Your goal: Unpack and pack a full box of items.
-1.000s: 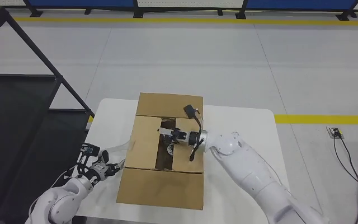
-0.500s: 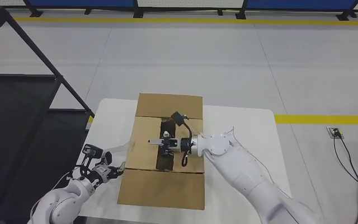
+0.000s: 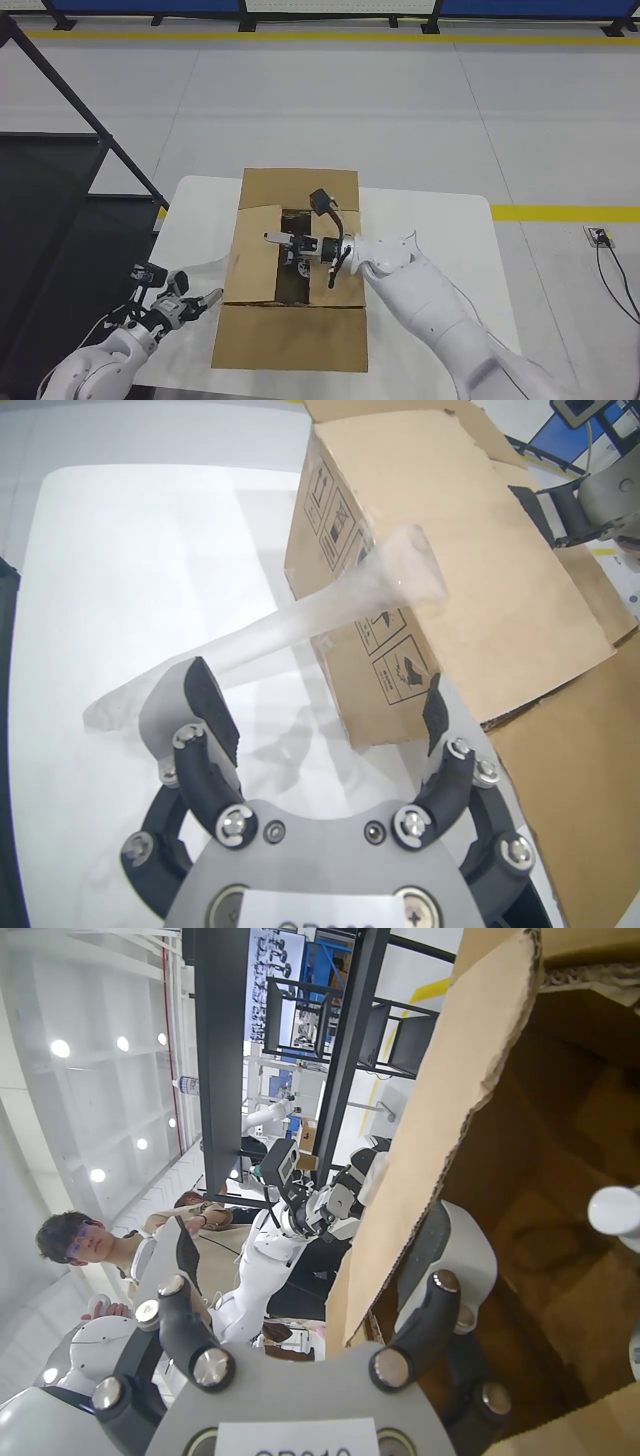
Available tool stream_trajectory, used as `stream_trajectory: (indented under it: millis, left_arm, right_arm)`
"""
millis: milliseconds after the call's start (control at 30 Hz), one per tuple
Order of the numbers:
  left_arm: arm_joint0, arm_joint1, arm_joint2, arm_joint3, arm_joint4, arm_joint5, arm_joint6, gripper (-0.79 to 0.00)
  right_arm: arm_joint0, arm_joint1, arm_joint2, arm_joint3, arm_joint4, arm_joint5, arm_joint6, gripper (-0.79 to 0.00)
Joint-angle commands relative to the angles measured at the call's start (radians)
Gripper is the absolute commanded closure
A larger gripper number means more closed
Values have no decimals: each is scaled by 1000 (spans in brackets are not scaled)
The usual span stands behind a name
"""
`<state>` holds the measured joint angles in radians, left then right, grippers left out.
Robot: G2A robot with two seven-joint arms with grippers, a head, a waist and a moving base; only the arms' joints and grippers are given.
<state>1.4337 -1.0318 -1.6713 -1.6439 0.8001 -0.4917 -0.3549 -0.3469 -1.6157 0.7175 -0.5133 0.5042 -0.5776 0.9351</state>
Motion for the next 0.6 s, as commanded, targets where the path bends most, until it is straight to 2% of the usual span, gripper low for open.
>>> stream_trajectory:
  millis: [0, 333, 433, 567]
  left_arm:
    - [22, 3, -20, -27, 4, -25, 5, -785]
    - [152, 16, -101, -147, 13, -168, 39, -785]
    - [162, 15, -95, -175, 18, -158, 39, -785]
    - [138, 10, -46, -203, 58, -86, 49, -785]
  right_arm:
    - [2, -5, 5, -1, 9, -11, 1, -785]
    - [9, -36, 24, -12, 52, -61, -14, -785]
    - [13, -48, 27, -12, 66, -71, -12, -785]
    - [17, -65, 28, -10, 86, -83, -13, -785]
